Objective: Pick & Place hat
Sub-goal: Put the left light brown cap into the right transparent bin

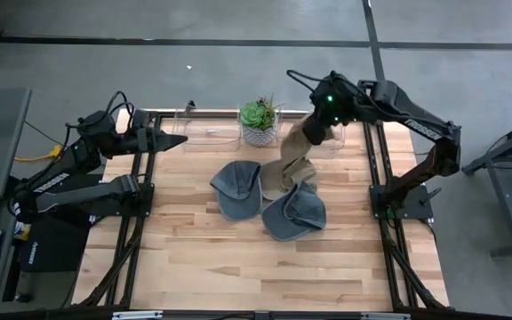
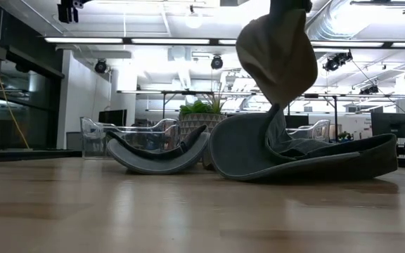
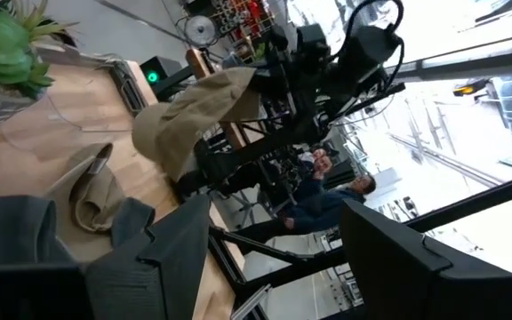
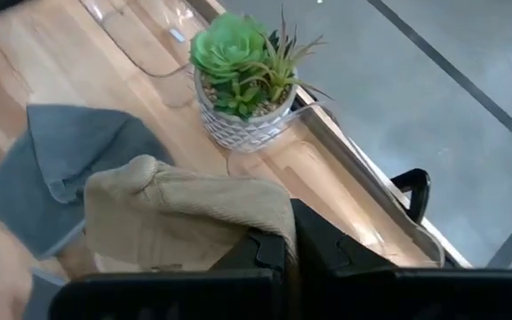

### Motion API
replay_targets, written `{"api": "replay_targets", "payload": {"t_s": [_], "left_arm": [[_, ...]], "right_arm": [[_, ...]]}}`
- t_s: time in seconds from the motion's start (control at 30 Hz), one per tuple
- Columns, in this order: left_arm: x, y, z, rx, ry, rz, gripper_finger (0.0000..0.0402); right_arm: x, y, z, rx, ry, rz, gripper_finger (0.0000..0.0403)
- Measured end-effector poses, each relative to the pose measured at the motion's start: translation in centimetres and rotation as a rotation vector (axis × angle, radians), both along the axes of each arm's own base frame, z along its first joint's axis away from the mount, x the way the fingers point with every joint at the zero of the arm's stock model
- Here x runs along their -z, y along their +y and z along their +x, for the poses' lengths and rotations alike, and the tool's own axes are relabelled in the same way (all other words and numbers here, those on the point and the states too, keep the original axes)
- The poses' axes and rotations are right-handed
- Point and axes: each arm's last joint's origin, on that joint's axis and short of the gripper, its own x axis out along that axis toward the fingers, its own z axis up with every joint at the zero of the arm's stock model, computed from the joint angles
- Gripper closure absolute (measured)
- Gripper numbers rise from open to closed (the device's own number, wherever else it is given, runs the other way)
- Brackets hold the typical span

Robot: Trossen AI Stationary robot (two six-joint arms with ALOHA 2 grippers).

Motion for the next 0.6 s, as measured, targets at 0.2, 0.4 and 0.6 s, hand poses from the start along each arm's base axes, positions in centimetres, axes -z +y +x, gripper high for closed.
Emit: {"api": "replay_targets", "payload": {"t_s": [0.2, 0.4, 0.6], "left_arm": [[0.1, 0.0, 0.0, 0.001, 0.012, -0.007, 0.0170], [0.1, 0.0, 0.0, 0.001, 0.012, -0.007, 0.0170], [0.2, 0.0, 0.0, 0.001, 0.015, -0.008, 0.0170]], "right_arm": [[0.3, -2.1, -0.6, -0.023, 0.052, -0.019, 0.0403], [0.7, -4.3, -1.4, -0.044, 0.097, -0.016, 0.0403], [1.5, -6.7, -1.8, -0.062, 0.133, 0.010, 0.0403]]}}
